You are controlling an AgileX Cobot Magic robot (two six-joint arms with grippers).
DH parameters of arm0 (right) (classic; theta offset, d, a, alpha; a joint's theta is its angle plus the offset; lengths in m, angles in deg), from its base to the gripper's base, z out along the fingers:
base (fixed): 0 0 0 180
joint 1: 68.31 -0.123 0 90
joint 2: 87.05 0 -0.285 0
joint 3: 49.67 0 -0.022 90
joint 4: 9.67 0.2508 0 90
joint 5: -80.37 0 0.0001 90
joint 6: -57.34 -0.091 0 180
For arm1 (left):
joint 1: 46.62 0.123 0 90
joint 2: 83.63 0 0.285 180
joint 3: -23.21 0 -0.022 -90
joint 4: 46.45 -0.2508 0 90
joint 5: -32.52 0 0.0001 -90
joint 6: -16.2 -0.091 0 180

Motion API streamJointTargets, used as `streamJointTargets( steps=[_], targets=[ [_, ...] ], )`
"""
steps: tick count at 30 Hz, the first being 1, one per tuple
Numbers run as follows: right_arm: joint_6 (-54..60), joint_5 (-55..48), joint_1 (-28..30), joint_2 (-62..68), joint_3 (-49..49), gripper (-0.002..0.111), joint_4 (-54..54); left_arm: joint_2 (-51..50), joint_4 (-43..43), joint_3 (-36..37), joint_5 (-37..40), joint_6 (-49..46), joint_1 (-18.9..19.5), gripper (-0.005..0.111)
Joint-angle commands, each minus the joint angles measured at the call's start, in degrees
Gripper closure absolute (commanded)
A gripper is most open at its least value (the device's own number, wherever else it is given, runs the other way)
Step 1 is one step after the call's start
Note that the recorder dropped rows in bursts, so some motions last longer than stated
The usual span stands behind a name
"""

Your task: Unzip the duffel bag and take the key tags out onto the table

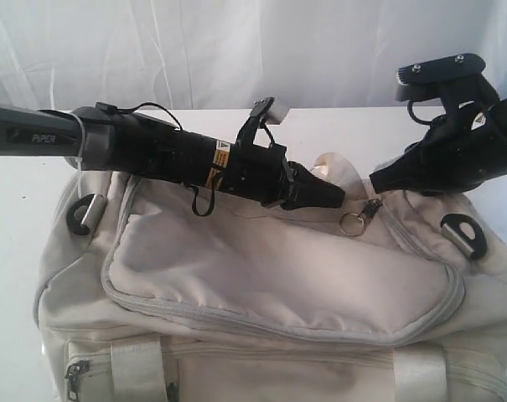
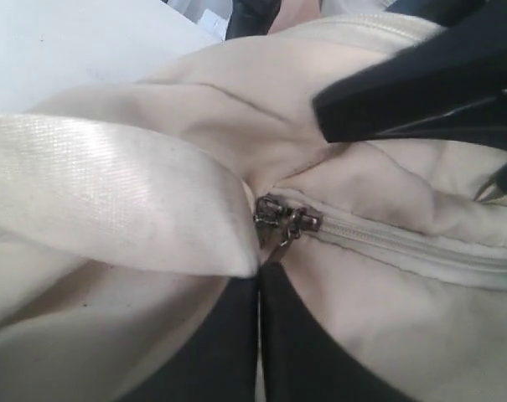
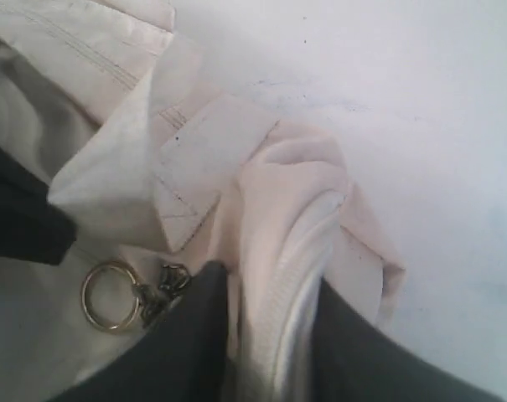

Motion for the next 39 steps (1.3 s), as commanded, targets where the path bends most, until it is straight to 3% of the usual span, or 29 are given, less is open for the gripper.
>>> streamJointTargets(
  steps=[1, 3, 5, 11, 17, 23, 27, 30, 33, 39],
  targets=[
    [7.4, 0.4, -1.4, -4.7, -1.5, 0.058, 0.1, 1.3, 0.9, 0.1, -1.4, -0.7, 0.2, 0.107],
    [8.7, 0.5, -2.2, -6.3, -1.5, 0.047, 0.1, 1.3, 2.4, 0.1, -1.4, -0.9, 0.5, 0.107],
    [9.6, 0.5, -3.4, -7.2, -1.5, 0.042, 0.2, 1.3, 4.5, 0.1, -1.4, -0.9, 1.4, 0.107],
    [18.4, -0.5, -6.5, -6.6, -1.3, 0.048, 0.2, 2.1, 9.1, 0.1, -1.4, -0.5, 4.1, 0.107],
    [20.2, -0.1, -6.7, -4.2, -1.3, 0.054, -0.2, 5.5, 9.6, 0.1, -1.4, -0.5, 4.1, 0.107],
    [23.7, 1.3, -6.7, -3.3, -1.3, 0.054, 0.2, 8.2, 9.5, 0.1, -1.4, 0.5, 4.1, 0.107],
    [32.7, 0.7, -7.6, -3.3, -1.3, 0.053, 0.2, 8.8, 9.6, 0.1, -1.4, 2.0, 4.1, 0.107],
    [43.7, -1.7, -11.6, -3.3, -1.3, 0.043, 0.2, 8.8, 9.4, 0.1, -1.4, 2.2, 4.1, 0.107],
    [46.6, -3.1, -13.3, -3.3, -1.3, 0.040, -0.8, 8.8, 9.4, 0.1, -1.4, 2.2, 4.1, 0.107],
    [46.9, -3.2, -13.5, -1.9, -1.3, 0.045, -11.8, 8.8, 9.6, 0.1, -1.4, 3.2, 4.1, 0.107]
  ],
)
